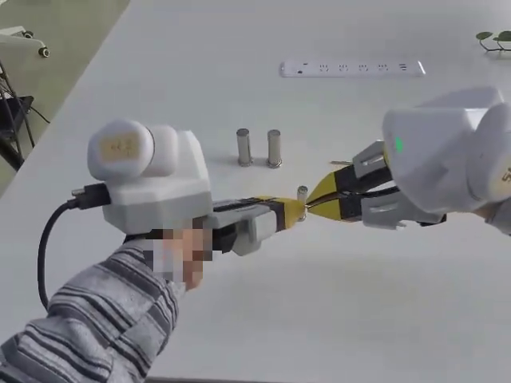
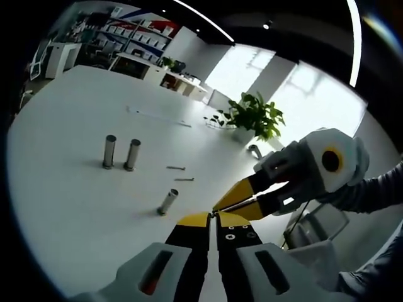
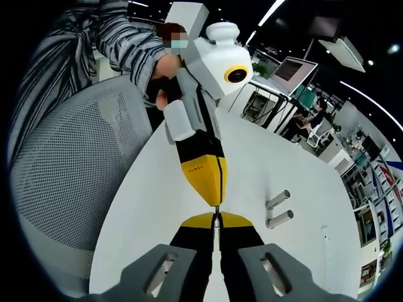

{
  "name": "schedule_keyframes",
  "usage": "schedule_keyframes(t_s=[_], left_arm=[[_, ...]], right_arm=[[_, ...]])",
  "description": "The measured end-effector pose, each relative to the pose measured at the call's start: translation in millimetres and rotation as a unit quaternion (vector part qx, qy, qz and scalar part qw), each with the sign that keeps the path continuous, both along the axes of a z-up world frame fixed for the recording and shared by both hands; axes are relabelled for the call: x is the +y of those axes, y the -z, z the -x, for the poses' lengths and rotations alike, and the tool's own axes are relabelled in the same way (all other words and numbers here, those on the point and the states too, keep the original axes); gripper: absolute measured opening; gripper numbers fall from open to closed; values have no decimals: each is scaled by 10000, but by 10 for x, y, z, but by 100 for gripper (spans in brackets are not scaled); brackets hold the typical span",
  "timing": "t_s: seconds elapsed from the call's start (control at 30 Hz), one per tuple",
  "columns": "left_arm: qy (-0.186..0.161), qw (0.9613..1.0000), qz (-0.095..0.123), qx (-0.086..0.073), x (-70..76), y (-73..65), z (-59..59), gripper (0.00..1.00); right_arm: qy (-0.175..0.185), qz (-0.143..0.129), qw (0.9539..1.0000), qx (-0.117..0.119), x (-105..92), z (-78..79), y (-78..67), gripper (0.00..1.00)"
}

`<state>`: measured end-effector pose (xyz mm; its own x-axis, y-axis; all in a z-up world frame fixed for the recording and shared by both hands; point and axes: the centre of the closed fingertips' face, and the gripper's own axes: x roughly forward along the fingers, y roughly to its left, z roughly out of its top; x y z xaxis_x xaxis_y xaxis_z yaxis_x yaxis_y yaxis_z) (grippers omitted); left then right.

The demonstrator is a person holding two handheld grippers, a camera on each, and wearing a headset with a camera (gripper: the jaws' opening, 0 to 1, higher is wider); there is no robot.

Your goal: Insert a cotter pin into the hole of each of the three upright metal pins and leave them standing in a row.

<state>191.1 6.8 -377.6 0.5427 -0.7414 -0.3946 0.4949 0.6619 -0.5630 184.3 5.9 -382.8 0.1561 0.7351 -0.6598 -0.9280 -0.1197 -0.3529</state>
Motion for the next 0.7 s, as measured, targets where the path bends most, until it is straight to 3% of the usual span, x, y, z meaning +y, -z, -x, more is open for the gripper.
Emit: schedule_keyframes(t_s=[0.5,0.6,0.67,0.7], left_arm=[[-31,9997,196,137,-30,19,4,0],[41,9999,132,18,-39,12,22,0],[164,9998,20,-116,-50,13,43,0],[197,9997,-40,-163,-48,18,46,0]], right_arm=[[-69,48,9999,-85,-19,13,12,0],[-29,14,10000,-20,-22,17,17,0],[170,-36,9994,285,-36,20,41,0],[117,-67,9995,296,-26,22,36,0]])
